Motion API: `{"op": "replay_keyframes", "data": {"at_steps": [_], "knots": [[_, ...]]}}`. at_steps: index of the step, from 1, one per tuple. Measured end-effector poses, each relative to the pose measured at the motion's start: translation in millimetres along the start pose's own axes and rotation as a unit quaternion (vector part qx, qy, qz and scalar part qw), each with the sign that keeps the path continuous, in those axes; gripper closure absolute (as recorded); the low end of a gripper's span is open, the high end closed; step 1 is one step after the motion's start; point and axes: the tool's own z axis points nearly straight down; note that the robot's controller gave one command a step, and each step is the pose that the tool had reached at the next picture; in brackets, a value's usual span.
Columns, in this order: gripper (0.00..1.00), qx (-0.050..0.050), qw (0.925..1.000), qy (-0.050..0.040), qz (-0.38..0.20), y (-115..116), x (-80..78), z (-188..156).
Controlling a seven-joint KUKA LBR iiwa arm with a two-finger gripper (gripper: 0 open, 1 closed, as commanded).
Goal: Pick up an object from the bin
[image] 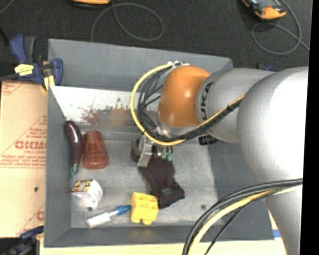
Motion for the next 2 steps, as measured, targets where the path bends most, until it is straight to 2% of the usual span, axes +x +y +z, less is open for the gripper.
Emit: {"op": "replay_keyframes", "data": {"at_steps": [2], "knots": [[1.0,0.0,1.0,0.0011,0.0,-0.7,1.3,-14.6]]}}
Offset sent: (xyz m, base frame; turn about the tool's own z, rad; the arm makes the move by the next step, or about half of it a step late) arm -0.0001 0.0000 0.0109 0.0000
